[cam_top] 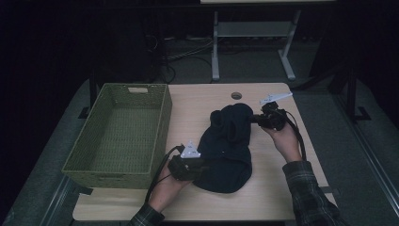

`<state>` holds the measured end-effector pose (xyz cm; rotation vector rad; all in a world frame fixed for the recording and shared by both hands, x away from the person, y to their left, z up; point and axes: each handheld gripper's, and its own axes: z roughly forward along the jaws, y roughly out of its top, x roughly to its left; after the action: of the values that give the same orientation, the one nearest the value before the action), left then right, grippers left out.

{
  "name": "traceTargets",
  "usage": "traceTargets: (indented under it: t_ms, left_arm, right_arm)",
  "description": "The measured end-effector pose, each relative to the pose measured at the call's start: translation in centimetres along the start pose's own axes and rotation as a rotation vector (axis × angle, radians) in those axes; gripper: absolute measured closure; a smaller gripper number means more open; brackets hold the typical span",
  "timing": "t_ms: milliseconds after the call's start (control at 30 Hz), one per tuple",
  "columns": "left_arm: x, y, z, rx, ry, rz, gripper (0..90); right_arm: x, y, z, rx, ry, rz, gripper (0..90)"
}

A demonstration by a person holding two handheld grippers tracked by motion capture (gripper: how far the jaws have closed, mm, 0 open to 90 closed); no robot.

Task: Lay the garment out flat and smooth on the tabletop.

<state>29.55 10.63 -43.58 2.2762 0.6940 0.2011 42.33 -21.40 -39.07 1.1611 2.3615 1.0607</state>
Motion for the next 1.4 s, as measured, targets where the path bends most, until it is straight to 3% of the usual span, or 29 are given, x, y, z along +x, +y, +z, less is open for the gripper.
traceTargets:
  t_ms: [133, 267, 400, 667, 767, 867, 933, 1000, 1100, 1200, 1400]
  left_arm:
    - [-0.2, -0.5, 0.9, 0.082, -0.033, 0.016, 82.2]
    - [-0.8, -1.0, 1.7, 0.134, -0.07, 0.03, 88.3]
    - [-1.4, -1.1, 1.8, 0.132, -0.092, 0.027, 89.7]
    - [-2.2, -1.7, 1.5, 0.13, -0.143, 0.014, 89.9]
    - [-2.3, -1.7, 1.5, 0.124, -0.155, 0.008, 89.8]
    - [-2.3, -1.7, 1.6, 0.122, -0.163, 0.002, 89.8]
    - [-2.3, -1.7, 1.6, 0.122, -0.167, 0.0, 89.8]
    - [-2.3, -1.7, 1.6, 0.123, -0.166, -0.001, 89.8]
    - [-2.3, -1.7, 1.6, 0.126, -0.165, 0.003, 89.8]
    - [-2.3, -1.7, 1.6, 0.12, -0.169, -0.005, 89.8]
    - [-2.1, -1.8, 1.6, 0.12, -0.178, -0.006, 89.8]
  right_arm:
    - [-0.5, -0.3, 1.0, 0.014, -0.01, 0.015, 87.1]
    - [-1.0, -0.4, 1.8, 0.029, -0.038, 0.026, 87.1]
    - [-1.8, -0.7, 2.9, 0.063, -0.062, 0.045, 87.3]
    - [-3.0, -0.2, 4.5, 0.139, -0.107, 0.035, 87.3]
    - [-3.0, -0.5, 5.2, 0.142, -0.093, 0.04, 84.0]
    - [-2.4, -0.5, 4.9, 0.096, -0.069, 0.044, 71.0]
    - [-2.2, -0.4, 4.1, 0.05, -0.047, 0.049, 70.4]
    - [-2.1, -0.2, 3.3, 0.007, -0.023, 0.059, 72.6]
    - [-2.1, 0.1, 2.9, -0.024, -0.022, 0.067, 83.1]
    - [-2.4, -0.1, 4.0, -0.013, -0.03, 0.07, 89.6]
    - [-2.7, -1.3, 7.4, 0.033, 0.018, 0.108, 89.9]
